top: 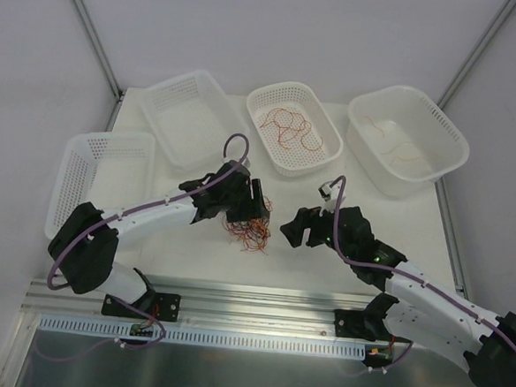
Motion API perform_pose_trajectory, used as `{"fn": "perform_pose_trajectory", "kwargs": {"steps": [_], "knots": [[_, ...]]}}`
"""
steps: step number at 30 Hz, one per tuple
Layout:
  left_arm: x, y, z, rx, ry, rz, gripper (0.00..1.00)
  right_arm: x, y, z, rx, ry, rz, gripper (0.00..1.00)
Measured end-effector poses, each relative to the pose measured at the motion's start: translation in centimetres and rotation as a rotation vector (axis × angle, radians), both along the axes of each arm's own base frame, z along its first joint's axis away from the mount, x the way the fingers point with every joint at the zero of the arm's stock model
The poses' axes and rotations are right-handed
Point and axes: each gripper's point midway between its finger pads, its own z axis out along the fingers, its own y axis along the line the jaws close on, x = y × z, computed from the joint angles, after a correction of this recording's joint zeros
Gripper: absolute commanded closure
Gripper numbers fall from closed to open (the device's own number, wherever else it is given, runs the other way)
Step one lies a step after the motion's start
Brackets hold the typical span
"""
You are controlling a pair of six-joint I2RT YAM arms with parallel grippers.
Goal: Untangle the cables
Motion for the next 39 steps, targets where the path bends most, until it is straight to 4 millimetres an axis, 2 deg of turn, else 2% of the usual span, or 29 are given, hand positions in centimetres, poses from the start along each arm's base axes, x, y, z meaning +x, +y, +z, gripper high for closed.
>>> {"fn": "perform_pose_trajectory", "kwargs": {"steps": [3,10,16,21,29,33,34,36,37,39], "knots": [[-0.3,0.8,0.9,-0.026,-0.021,0.039,0.33,-0.2,-0.4,-0.9,-0.034,0.021,0.001,0.16],[-3.0,4.8,1.7,-0.067,-0.078,0.134,0.32,-0.9,0.1,-3.7,-0.11,0.095,0.044,0.16],[-4.2,6.3,-0.5,0.017,-0.09,0.058,0.37,-1.7,1.1,-5.0,-0.133,0.144,0.096,0.16],[-4.2,7.0,-2.2,0.129,-0.135,-0.06,0.43,-1.9,1.4,-5.7,-0.14,0.164,0.115,0.16],[-4.3,7.1,-5.0,0.239,-0.149,-0.24,0.51,-1.8,2.4,-5.8,-0.13,0.173,0.141,0.18],[-4.3,6.7,-5.6,0.249,-0.156,-0.295,0.64,-1.6,2.8,-5.8,-0.12,0.171,0.151,0.18],[-4.3,6.6,-5.7,0.248,-0.159,-0.308,0.73,-1.6,3.0,-5.8,-0.118,0.174,0.156,0.18],[-4.5,6.2,-5.9,0.242,-0.16,-0.331,0.84,-1.5,3.5,-5.7,-0.111,0.175,0.165,0.18],[-4.5,6.0,-5.9,0.239,-0.16,-0.342,0.95,-1.3,3.7,-5.7,-0.109,0.177,0.168,0.18],[-4.7,5.6,-5.9,0.227,-0.166,-0.364,1.0,-1.0,4.3,-5.5,-0.101,0.181,0.172,0.18]]}}
